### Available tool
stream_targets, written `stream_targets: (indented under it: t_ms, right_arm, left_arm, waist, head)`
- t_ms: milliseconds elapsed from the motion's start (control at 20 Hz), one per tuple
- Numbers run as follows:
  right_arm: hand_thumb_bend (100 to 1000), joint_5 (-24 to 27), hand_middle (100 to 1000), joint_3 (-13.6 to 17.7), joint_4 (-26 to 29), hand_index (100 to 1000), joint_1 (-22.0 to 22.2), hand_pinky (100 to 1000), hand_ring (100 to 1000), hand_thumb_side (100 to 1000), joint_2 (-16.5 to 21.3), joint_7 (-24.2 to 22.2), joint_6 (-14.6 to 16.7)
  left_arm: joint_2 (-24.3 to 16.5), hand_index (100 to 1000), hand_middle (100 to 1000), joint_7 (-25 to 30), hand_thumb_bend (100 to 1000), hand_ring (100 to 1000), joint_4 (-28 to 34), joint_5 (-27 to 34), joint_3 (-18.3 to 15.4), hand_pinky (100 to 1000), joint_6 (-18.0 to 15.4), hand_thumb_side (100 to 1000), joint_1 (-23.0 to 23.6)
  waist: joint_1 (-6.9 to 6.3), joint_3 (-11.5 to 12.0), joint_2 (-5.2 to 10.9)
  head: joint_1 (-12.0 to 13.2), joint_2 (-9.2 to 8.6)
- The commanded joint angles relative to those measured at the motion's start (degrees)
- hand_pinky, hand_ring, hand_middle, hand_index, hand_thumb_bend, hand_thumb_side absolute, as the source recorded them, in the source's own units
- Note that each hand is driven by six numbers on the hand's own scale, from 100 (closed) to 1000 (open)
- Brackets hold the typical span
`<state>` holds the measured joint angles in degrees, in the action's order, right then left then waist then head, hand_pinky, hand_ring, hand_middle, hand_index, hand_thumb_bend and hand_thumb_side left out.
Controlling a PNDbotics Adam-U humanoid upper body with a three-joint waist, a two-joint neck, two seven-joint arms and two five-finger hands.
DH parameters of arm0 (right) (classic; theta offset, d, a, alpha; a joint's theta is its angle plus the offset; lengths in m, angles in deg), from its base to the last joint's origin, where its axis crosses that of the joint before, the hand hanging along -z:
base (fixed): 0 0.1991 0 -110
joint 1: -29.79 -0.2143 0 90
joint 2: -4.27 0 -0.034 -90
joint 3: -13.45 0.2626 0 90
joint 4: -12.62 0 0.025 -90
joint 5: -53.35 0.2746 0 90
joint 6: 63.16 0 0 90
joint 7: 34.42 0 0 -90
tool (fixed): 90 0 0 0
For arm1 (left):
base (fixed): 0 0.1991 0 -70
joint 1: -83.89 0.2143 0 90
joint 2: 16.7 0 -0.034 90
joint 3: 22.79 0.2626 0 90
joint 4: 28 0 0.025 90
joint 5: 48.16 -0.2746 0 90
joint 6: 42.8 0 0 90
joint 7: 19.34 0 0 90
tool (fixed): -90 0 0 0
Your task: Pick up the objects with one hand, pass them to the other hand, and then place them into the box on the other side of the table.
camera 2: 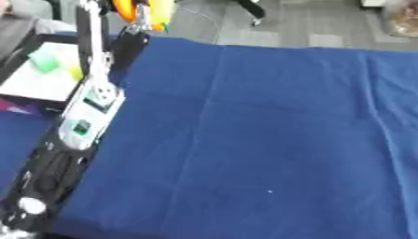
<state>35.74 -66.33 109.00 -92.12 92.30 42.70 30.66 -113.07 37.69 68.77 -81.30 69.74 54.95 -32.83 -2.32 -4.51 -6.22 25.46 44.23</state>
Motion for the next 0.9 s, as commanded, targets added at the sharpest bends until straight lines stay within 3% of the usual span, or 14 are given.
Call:
stream_targets:
  t_ms: [50, 100, 250, 400, 650, 900]
  right_arm:
    - [100, -0.3, 671, 1.0, -0.1, 804, 0.5, 686, 609, 449, 2.4, 0.6, -0.2]
    - [100, -0.3, 669, 1.1, -0.3, 803, 1.0, 685, 608, 445, 2.5, 0.7, -0.2]
    - [100, -0.1, 667, 1.4, -0.6, 802, 1.9, 684, 606, 441, 2.6, 0.8, -0.2]
    - [100, 0.0, 665, 1.6, -0.8, 801, 2.5, 683, 605, 439, 2.5, 0.9, -0.2]
    - [100, 0.3, 661, 1.9, -0.9, 799, 3.1, 681, 603, 437, 2.6, 1.2, -0.4]
    - [100, 0.8, 661, 1.8, -1.2, 799, 3.7, 680, 603, 429, 2.5, 0.8, -0.3]
  left_arm:
    - [-8.4, 579, 411, 2.4, 100, 483, -4.1, -4.4, -2.3, 551, 3.9, 222, -2.1]
    - [-10.4, 592, 422, 3.4, 100, 485, -6.7, -6.2, -2.6, 554, 4.9, 133, -2.8]
    - [-14.1, 602, 430, 6.3, 100, 484, -13.7, -11.7, -3.4, 555, 7.0, 100, -5.0]
    - [-18.0, 607, 432, 9.3, 100, 477, -23.5, -18.1, -4.5, 547, 10.3, 100, -7.4]
    - [-20.0, 624, 445, 14.7, 100, 482, -36.7, -25.7, -5.9, 558, 13.9, 100, -10.0]
    - [-20.6, 694, 503, 25.9, 246, 504, -49.8, -30.7, -6.6, 628, 16.8, 100, -12.2]
  waist:
    - [-0.88, -0.2, 1.8]
    - [-0.97, -0.3, 1.86]
    - [-1.01, -0.8, 2.01]
    - [-0.91, -1.5, 2.16]
    - [-0.95, -2.1, 2.21]
    - [-0.86, -2.6, 2.17]
  head:
    - [3.7, -0.11]
    - [3.9, -0.11]
    - [3.3, -0.11]
    - [2.1, -0.11]
    - [0.8, -0.11]
    - [-2.2, -0.11]
